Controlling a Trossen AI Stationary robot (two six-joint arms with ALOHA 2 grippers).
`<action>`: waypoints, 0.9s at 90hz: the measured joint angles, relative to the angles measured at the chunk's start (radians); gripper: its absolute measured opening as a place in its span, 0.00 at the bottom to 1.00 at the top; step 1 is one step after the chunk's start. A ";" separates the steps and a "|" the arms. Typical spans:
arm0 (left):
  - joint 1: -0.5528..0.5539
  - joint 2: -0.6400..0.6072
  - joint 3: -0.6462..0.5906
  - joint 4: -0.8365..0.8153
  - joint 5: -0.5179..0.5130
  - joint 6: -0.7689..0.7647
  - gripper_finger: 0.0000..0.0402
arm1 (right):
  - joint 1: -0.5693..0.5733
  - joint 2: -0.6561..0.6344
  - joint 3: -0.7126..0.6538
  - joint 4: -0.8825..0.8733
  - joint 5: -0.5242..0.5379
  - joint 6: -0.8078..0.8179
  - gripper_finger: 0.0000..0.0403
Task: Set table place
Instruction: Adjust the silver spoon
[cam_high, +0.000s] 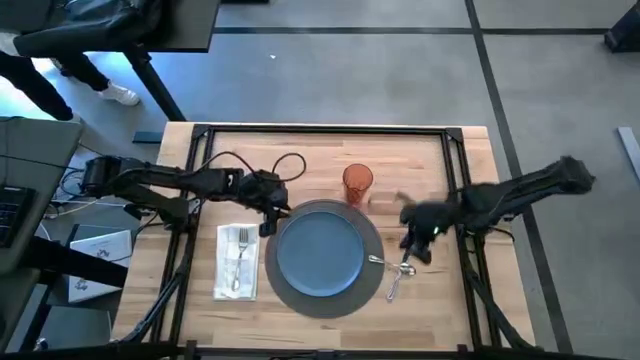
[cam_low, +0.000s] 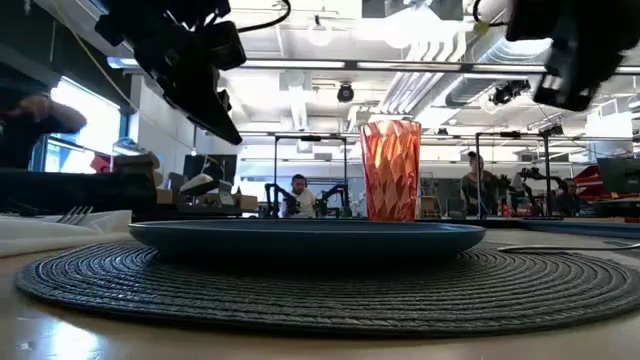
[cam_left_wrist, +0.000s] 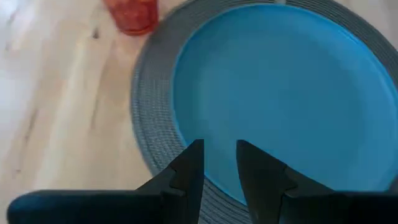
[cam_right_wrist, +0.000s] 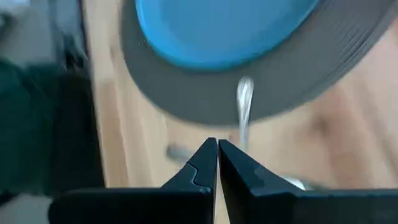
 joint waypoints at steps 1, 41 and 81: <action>-0.004 0.000 0.000 0.000 -0.004 -0.002 0.19 | 0.012 0.014 0.001 0.000 0.005 0.005 0.00; -0.103 0.001 0.000 -0.002 -0.061 -0.065 0.19 | 0.088 0.381 0.004 0.061 0.066 0.010 0.26; -0.143 0.001 0.000 0.003 -0.139 -0.125 0.19 | 0.095 0.533 0.011 0.117 0.145 -0.019 0.23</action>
